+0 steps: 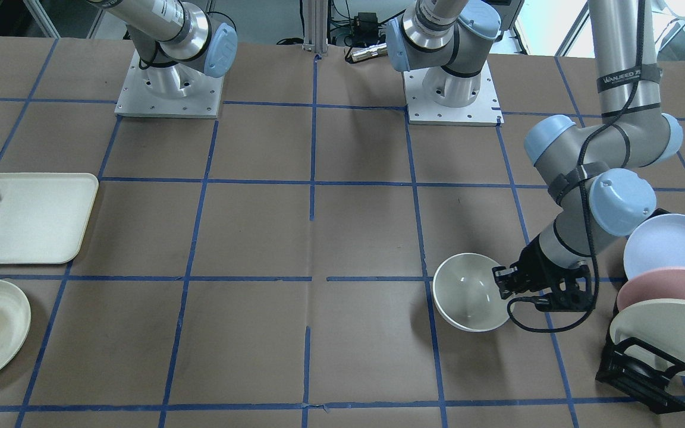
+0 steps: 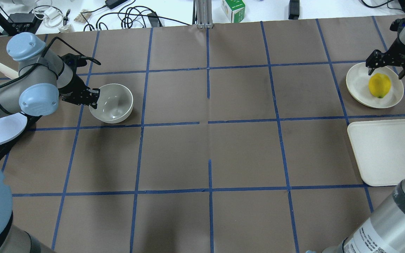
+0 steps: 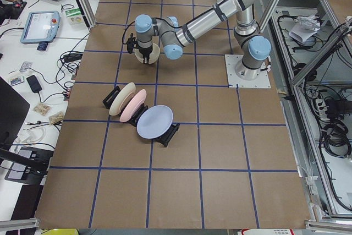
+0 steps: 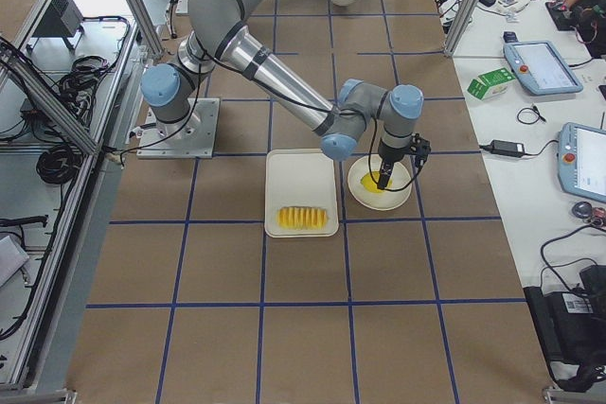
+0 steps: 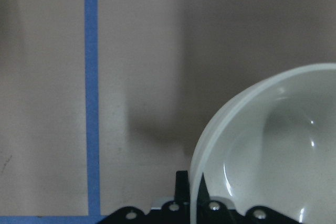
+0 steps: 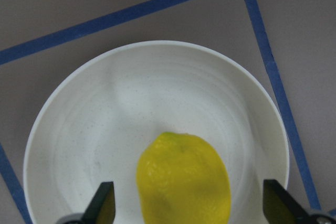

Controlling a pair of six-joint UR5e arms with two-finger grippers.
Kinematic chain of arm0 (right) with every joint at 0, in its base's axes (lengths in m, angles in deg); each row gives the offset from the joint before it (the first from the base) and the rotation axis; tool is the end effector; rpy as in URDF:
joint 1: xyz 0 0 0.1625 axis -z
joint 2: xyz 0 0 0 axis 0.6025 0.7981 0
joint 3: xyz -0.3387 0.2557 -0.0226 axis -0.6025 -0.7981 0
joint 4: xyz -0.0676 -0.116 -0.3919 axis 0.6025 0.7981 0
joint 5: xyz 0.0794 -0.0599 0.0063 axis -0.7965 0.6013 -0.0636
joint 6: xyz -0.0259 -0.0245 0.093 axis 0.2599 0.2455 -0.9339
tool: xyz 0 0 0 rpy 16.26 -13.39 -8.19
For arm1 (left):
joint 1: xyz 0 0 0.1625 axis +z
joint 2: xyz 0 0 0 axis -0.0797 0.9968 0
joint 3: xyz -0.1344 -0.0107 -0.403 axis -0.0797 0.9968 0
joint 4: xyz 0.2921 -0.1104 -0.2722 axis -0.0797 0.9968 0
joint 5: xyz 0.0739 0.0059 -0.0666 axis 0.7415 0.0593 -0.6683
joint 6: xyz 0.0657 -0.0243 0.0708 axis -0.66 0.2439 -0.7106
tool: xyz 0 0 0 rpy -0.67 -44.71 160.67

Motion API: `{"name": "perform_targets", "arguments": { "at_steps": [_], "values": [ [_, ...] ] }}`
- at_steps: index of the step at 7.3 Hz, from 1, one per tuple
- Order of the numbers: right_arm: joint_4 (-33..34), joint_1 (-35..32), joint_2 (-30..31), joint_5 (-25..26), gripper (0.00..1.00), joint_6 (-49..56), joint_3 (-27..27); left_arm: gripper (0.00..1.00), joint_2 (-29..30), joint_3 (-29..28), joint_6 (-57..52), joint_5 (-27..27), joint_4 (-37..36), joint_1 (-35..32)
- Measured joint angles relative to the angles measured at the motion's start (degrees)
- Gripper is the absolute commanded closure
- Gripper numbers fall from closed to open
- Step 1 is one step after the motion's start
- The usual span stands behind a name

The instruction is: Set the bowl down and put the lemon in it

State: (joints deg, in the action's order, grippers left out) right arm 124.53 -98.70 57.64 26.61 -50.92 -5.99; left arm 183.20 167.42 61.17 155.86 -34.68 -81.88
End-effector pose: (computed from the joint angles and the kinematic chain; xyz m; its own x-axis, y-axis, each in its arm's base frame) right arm -0.2230 -0.6722 0.2297 -0.9345 0.3369 0.1146 0.3318 0.9413 -0.0616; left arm -0.0136 -0.6010 0.2397 -0.9936 -0.0188 0.1112 -0.0256 0.9979 -0.0600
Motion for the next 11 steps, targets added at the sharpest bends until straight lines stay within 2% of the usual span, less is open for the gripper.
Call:
{"name": "perform_targets", "arguments": {
  "at_steps": [3, 4, 5, 6, 9, 10, 11],
  "values": [
    [0.2, 0.13, -1.84, -0.8, 0.0, -0.63, -0.21, 1.0, -0.01, -0.18, 17.45, -3.97, -3.7, -13.67],
    [0.0, 0.14, -1.9, -1.87, 0.33, -0.88, 0.01, 1.0, 0.51, 0.1, 23.44, -4.01, -7.39, -18.18],
    [-0.22, 0.14, -1.92, -2.47, 0.83, -0.97, 0.11, 1.0, 0.92, 0.45, 27.19, -3.29, -10.32, -21.46],
    [-0.37, 0.14, -1.89, -2.72, 1.0, -1.0, 0.12, 1.0, 1.0, 1.39, 28.98, -1.6, -11.72, -23.68],
    [-3.13, 0.13, -0.88, -2.24, 1.0, -1.05, -1.2, 1.0, 1.68, 4.11, 30.73, 0.93, -12.9, -25.75],
    [-5.75, 0.12, 0.32, -2.14, 1.0, -1.08, -2.48, 0.66, 1.76, 4.36, 31.54, 0.74, -12.94, -26.1],
    [-8.4, -0.11, 1.87, -2.3, 1.0, -1.11, -3.95, 0.01, 1.79, 4.59, 32.59, 0.6, -12.96, -26.47]
  ]
}}
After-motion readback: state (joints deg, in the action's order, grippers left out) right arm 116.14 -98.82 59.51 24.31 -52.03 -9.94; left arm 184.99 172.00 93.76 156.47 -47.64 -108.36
